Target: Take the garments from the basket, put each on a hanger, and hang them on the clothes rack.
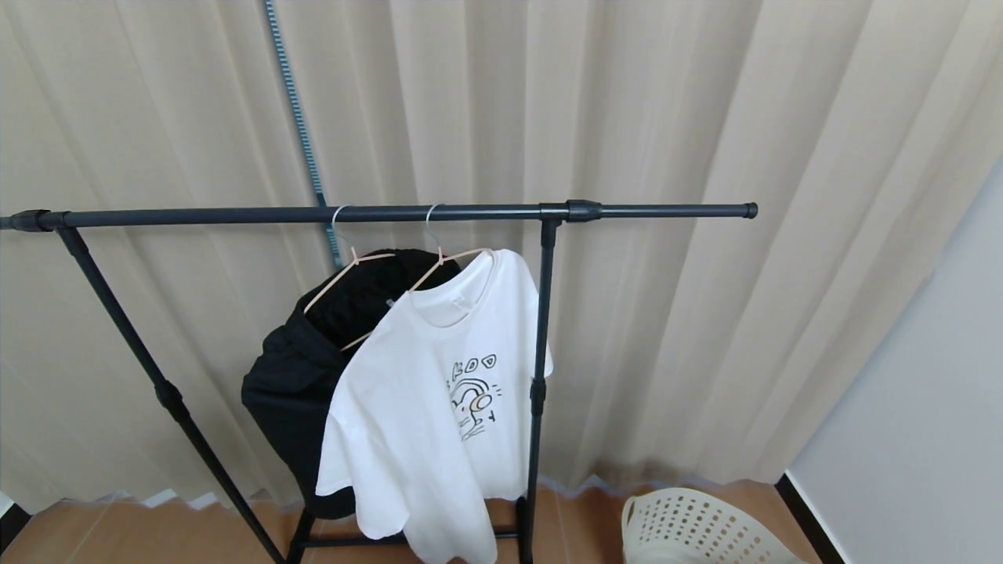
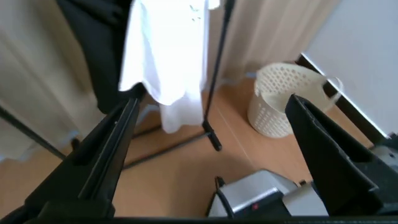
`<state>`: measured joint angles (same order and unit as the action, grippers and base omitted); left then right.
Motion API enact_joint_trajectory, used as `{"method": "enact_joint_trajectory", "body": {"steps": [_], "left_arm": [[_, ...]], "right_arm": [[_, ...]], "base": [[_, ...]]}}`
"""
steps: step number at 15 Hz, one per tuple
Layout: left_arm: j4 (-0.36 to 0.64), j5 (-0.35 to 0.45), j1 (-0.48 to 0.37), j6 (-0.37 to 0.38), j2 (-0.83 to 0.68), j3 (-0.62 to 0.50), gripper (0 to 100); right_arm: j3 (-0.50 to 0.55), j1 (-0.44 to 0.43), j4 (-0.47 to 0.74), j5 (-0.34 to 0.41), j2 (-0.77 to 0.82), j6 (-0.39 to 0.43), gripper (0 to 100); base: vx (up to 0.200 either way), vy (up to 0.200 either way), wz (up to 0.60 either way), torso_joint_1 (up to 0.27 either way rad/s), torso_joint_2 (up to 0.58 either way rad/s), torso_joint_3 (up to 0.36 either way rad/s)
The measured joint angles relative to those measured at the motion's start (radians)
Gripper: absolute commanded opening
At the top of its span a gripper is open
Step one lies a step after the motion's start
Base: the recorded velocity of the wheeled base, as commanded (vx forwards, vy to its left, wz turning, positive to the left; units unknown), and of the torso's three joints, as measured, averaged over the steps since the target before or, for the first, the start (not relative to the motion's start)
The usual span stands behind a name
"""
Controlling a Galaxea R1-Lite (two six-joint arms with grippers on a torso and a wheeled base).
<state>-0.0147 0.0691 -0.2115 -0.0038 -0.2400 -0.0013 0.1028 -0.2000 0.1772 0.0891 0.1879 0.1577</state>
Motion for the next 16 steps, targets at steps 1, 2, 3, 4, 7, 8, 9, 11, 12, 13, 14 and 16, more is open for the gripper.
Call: {"method": "enact_joint_trajectory", "body": {"steps": [1, 2, 3, 4, 7, 8, 9, 11, 12, 13, 14, 16], "left_arm": [[0.001, -0.005, 0.063, 0.004, 0.050, 0.000, 100], [0.000, -0.008, 0.123, 0.008, 0.105, 0.001, 100], [-0.001, -0.017, 0.166, 0.009, 0.150, 0.001, 100], [-0.004, -0.025, 0.189, 0.009, 0.182, 0.001, 100], [-0.004, -0.025, 0.209, 0.010, 0.226, 0.001, 100], [-0.004, -0.022, 0.210, 0.012, 0.233, 0.001, 100], [-0.005, -0.023, 0.211, 0.010, 0.237, 0.001, 100], [-0.005, -0.022, 0.211, 0.011, 0.240, 0.001, 100], [-0.005, -0.022, 0.211, 0.011, 0.241, 0.001, 100], [-0.005, -0.022, 0.211, 0.011, 0.242, 0.001, 100], [-0.005, -0.022, 0.211, 0.011, 0.242, 0.001, 100], [-0.005, -0.021, 0.211, 0.011, 0.242, 0.001, 100]], "right_arm": [[0.000, 0.056, 0.009, 0.001, -0.034, -0.007, 100], [0.000, 0.108, 0.013, 0.006, -0.068, -0.029, 100], [0.001, 0.140, 0.015, 0.020, -0.099, -0.041, 100], [0.002, 0.164, 0.017, 0.031, -0.129, -0.048, 100], [-0.001, 0.188, 0.007, -0.031, -0.174, -0.054, 100], [-0.008, 0.190, -0.011, -0.082, -0.181, -0.054, 100], [-0.022, 0.191, -0.060, -0.155, -0.184, -0.064, 100], [-0.050, 0.192, -0.106, -0.185, -0.188, -0.105, 100], [-0.055, 0.192, -0.100, -0.141, -0.188, -0.114, 100], [-0.059, 0.192, -0.088, -0.073, -0.189, -0.134, 100], [-0.060, 0.193, -0.083, -0.054, -0.190, -0.148, 100], [-0.061, 0.193, -0.080, -0.053, -0.190, -0.150, 100]], "base": [[0.000, 0.000, 0.00, 0.000, 0.00, 0.000], [0.000, 0.000, 0.00, 0.000, 0.00, 0.000], [0.000, 0.000, 0.00, 0.000, 0.00, 0.000], [0.000, 0.000, 0.00, 0.000, 0.00, 0.000], [0.000, 0.000, 0.00, 0.000, 0.00, 0.000], [0.000, 0.000, 0.00, 0.000, 0.00, 0.000], [0.000, 0.000, 0.00, 0.000, 0.00, 0.000], [0.000, 0.000, 0.00, 0.000, 0.00, 0.000], [0.000, 0.000, 0.00, 0.000, 0.00, 0.000], [0.000, 0.000, 0.00, 0.000, 0.00, 0.000], [0.000, 0.000, 0.00, 0.000, 0.00, 0.000], [0.000, 0.000, 0.00, 0.000, 0.00, 0.000]]}}
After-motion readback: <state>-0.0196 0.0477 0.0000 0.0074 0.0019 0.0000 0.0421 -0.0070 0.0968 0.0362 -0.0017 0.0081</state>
